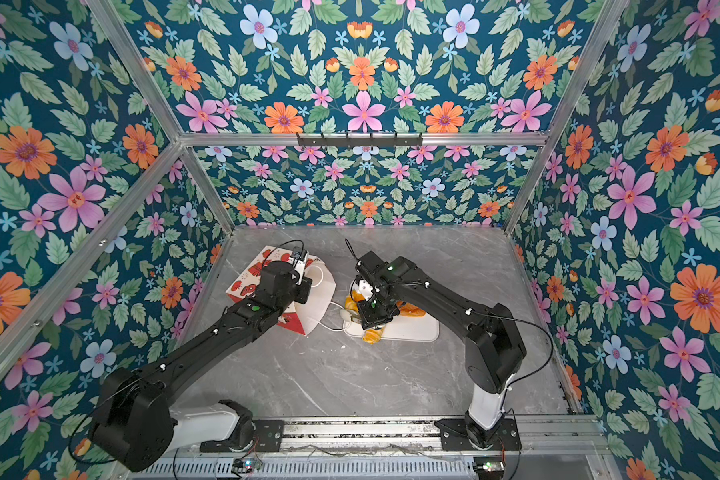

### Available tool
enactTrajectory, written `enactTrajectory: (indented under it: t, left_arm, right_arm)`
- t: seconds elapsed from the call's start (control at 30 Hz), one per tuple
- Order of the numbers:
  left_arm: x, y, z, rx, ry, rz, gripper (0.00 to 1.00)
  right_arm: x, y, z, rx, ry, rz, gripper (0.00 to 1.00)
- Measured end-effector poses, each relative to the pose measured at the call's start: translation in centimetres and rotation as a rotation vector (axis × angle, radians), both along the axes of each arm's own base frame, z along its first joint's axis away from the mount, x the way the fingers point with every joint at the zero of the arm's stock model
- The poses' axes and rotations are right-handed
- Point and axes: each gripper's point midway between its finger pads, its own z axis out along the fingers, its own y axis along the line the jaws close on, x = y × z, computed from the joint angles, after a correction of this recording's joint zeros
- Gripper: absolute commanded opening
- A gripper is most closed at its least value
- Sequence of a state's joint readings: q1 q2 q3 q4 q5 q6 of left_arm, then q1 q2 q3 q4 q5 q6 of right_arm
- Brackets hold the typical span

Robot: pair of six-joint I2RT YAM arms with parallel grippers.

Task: Take the fake bread out of the paper bag
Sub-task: 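Move the tongs back into the bag opening toward the remaining breads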

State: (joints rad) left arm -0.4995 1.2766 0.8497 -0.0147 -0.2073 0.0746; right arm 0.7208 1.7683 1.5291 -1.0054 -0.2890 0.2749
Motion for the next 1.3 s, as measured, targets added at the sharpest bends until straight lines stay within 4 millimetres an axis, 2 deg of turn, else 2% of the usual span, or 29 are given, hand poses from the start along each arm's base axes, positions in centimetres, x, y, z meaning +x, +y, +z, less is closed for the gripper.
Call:
enactTrajectory:
  t: [0.27, 0.4, 0.5, 0.7, 0.8, 0.87, 0.93, 1.03, 1.2, 1.3]
  left_arm:
    - [0.1, 0.0, 0.3, -0.002, -0.004, 0.000, 0.02]
    - [0.2, -0.1, 0.5, -0.003, -0.007, 0.000, 0.02]
    - [0.2, -0.1, 0.6, -0.004, -0.007, 0.001, 0.02]
    - [0.4, -0.2, 0.5, 0.003, 0.005, -0.001, 0.03]
    - [0.5, -0.4, 0.1, 0.010, 0.018, -0.009, 0.03]
    - [0.5, -0.5, -0.1, 0.015, 0.026, -0.014, 0.03]
    - [0.4, -0.6, -0.3, 0.016, 0.035, -0.021, 0.03]
    - [0.5, -0.7, 0.0, 0.017, 0.034, -0.025, 0.03]
    - [0.7, -0.8, 1.2, 0.007, 0.016, -0.024, 0.03]
    - [0.7, -0.8, 1.4, 0.009, 0.019, -0.024, 0.03]
  right_arm:
    - [1.2, -2.2, -0.4, -0.030, -0.024, -0.060, 0.27]
    - [1.8, -3.4, 0.0, -0.034, -0.045, -0.090, 0.27]
    - [1.9, -3.5, 0.6, -0.004, -0.059, -0.095, 0.27]
    - [1.2, -0.7, 2.7, 0.135, -0.081, -0.045, 0.27]
    - [1.3, 1.8, 4.6, 0.230, -0.127, -0.003, 0.28]
    - [1.6, 3.3, 5.0, 0.283, -0.138, 0.009, 0.29]
    - [2.4, 4.6, 4.7, 0.324, -0.140, 0.005, 0.29]
    - [3.7, 6.3, 3.2, 0.364, -0.129, -0.021, 0.31]
    - [5.2, 8.4, 1.5, 0.417, -0.126, -0.045, 0.34]
    - [6.2, 9.3, 1.1, 0.443, -0.143, -0.061, 0.36]
